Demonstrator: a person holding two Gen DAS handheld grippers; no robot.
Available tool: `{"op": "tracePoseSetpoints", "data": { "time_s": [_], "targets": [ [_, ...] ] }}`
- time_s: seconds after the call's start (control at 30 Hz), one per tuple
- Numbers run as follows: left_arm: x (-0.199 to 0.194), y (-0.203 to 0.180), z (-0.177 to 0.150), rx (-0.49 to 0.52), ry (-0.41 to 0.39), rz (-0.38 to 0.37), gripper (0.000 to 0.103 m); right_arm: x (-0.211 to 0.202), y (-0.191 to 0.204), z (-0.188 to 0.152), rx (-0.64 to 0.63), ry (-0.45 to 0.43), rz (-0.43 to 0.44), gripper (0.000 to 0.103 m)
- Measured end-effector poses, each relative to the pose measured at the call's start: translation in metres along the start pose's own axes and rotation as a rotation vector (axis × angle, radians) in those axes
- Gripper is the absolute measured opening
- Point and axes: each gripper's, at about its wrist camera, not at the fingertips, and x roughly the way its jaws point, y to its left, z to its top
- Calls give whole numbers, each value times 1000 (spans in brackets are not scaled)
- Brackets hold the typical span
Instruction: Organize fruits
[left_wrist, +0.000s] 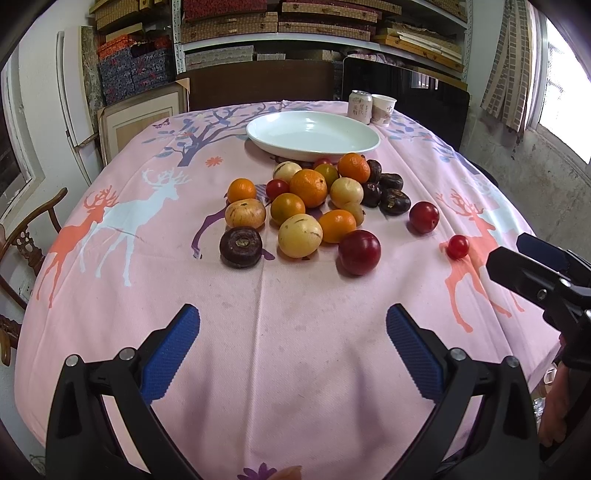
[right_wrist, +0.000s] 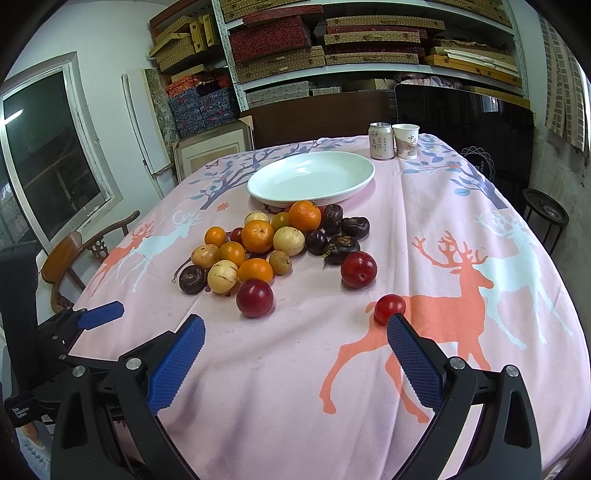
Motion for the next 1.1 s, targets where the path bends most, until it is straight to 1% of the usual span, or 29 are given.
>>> {"op": "tracePoseSetpoints", "data": {
  "time_s": [0.77,1.03,1.1],
  "targets": [
    [2,0,0,1,9,-4,99,1,0,0,1,3,2,100],
    [7,0,-4,-2,25,-8,99,2,5,0,-1,10,2,100],
    [10,4,-4,-8,37,-23,99,3,6,-1,0,15,6,100]
  ]
}}
